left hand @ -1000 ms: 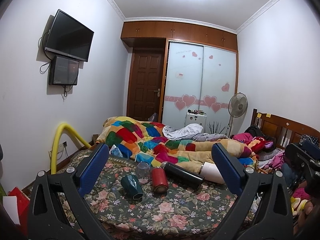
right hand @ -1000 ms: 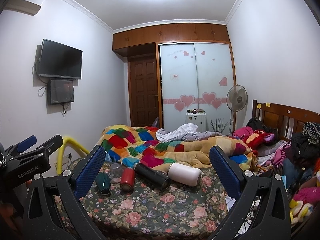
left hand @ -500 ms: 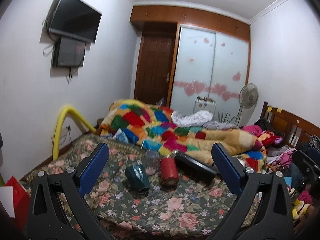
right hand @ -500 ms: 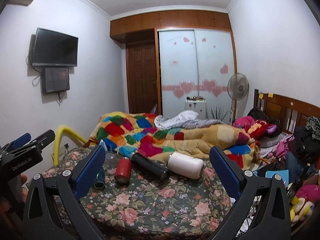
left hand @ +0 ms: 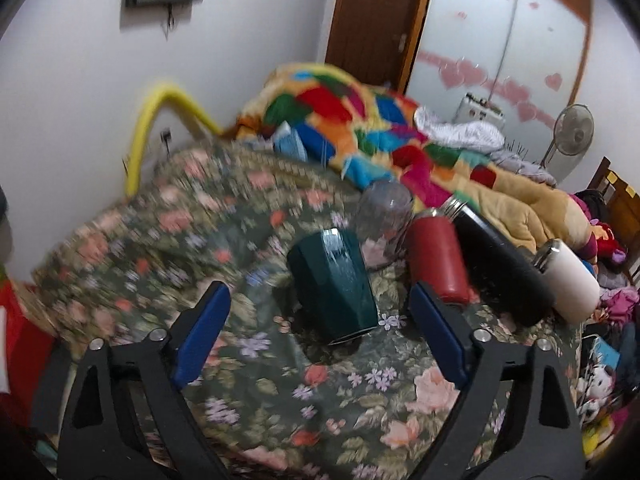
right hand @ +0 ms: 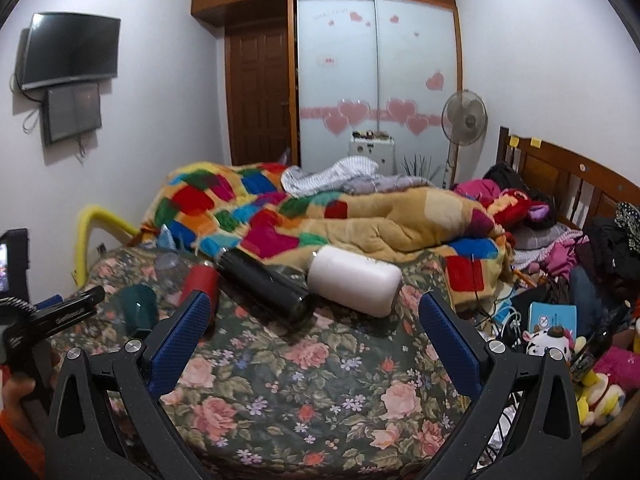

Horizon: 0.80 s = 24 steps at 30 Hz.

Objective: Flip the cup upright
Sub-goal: 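Move the left tool down to the dark green cup and close on it, then lift the green cup with the left tool and rotate it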

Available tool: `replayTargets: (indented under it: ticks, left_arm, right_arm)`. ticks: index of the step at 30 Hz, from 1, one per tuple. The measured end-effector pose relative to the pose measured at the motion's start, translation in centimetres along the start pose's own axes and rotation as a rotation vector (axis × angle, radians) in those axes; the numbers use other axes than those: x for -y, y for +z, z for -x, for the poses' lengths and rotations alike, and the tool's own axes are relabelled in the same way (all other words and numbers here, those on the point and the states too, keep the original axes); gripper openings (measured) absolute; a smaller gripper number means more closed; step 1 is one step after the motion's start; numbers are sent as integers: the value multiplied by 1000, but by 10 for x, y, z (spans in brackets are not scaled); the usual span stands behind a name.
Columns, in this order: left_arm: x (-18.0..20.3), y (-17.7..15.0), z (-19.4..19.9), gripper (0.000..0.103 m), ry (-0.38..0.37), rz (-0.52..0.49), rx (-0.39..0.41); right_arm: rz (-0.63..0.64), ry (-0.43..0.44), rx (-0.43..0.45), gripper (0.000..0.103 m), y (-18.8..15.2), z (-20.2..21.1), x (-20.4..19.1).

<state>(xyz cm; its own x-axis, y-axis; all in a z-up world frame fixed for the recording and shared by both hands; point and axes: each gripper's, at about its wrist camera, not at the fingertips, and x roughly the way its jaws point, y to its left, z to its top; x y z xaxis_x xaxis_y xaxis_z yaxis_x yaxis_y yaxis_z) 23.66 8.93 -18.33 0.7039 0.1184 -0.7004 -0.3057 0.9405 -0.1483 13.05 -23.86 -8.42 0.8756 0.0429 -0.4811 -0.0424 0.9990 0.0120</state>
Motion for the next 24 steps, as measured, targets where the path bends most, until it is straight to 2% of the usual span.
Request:
replayTargets:
  ticks: [7, 9, 14, 17, 21, 24]
  left_arm:
    - [15, -2, -65, 84, 16, 15, -122]
    - [20, -4, -80, 84, 28, 15, -130]
    - [27, -8, -109, 74, 64, 45, -163]
    - [30, -10, -123, 72, 91, 54, -183]
    - [35, -8, -132, 72, 141, 35, -163]
    - [34, -8, -132, 72, 137, 11, -153]
  right_arm:
    - [-8, -7, -72, 103, -4, -33, 2]
    - [-7, -11, -86, 103, -5, -39, 3]
    - [-22, -21, -108, 103, -8, -51, 9]
    - [-33, -25, -123, 103, -9, -56, 10]
    - [-32, -31, -125, 103, -10, -59, 13]
    - [-33, -33, -124, 103, -10, -55, 15]
